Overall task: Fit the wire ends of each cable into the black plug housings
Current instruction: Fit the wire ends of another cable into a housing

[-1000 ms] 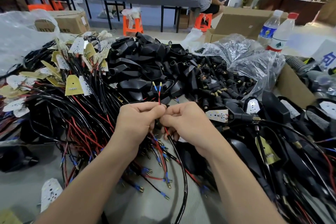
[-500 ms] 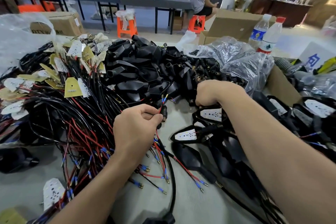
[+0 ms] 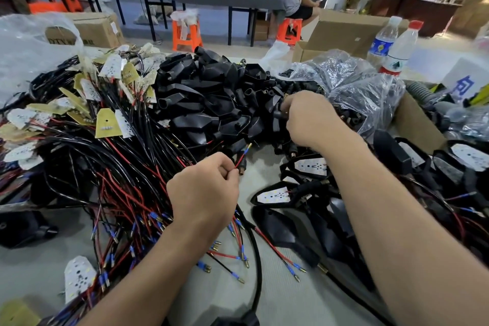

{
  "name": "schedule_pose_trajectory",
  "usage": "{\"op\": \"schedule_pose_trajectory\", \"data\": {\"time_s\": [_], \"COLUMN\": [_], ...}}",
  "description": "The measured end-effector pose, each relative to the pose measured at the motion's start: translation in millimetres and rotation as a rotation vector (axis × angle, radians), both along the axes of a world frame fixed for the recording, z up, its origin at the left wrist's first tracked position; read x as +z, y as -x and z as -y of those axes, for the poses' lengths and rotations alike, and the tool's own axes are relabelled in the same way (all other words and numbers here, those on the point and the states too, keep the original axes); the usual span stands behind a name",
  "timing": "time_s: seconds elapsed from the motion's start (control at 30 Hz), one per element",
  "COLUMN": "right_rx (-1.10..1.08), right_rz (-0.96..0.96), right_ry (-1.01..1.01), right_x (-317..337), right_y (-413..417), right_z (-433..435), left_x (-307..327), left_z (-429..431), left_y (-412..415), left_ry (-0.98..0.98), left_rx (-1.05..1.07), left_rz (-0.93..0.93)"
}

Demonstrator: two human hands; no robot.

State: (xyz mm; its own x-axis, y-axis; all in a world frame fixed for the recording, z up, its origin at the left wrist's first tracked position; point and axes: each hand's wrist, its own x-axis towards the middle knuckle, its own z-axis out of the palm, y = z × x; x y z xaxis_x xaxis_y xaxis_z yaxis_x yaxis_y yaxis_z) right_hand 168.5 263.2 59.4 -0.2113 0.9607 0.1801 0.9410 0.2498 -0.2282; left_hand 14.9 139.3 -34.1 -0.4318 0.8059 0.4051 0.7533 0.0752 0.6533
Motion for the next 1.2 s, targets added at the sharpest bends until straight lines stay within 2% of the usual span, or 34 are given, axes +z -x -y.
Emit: {"op": "schedule_pose_trajectory", "data": {"time_s": [0.07,0.17,0.2,0.27,0.4,0.5,0.6,0.67,0.83,1.03,1.13,1.2], "right_rx": [0.068,0.149,0.142,0.084,0.001,0.021,0.032,0.018,-0.022,-0.042,0.038,0.126], "right_rz": [-0.385,-1.13,-1.293,-1.472,-1.538,-1.628,-1.542,-1.469,-1.483,-1.759,-1.757,-1.739], "right_ry": [0.021,0.269,0.326,0.349,0.226,0.282,0.259,0.233,0.19,0.222,0.257,0.319], "right_x": [-8.6,-33.0,-41.7,-53.5,-61.8,-64.0,-65.7,-66.6,-70.3,-66.2,-66.4,-67.2], "right_y": [9.2,29.9,35.2,42.2,40.9,31.4,22.1,19.5,14.4,8.6,13.9,19.3], "right_z": [24.6,63.4,70.6,76.9,76.8,80.0,77.8,75.3,73.7,69.2,71.6,74.4], "left_x": [-0.8,-0.8,-0.7,0.0,-1.4,-1.5,-1.4,-0.7,-0.2,0.0,0.3,2.7], "left_z": [-0.7,0.1,0.3,0.7,0.9,1.3,0.7,0.7,-0.5,-0.7,-0.1,1.6], "left_y": [-0.5,0.2,0.6,1.8,6.0,8.2,9.2,9.5,14.6,18.3,13.7,10.3], "left_ry": [-0.001,-0.027,-0.029,-0.025,-0.102,-0.166,-0.194,-0.214,-0.218,-0.182,-0.173,-0.181], "left_rx": [-0.004,-0.022,-0.033,-0.084,-0.201,-0.231,-0.244,-0.221,-0.093,-0.083,-0.11,-0.145], "left_rz": [-0.004,-0.011,-0.016,-0.012,0.075,0.175,0.27,0.246,0.21,0.219,0.229,0.162]}}
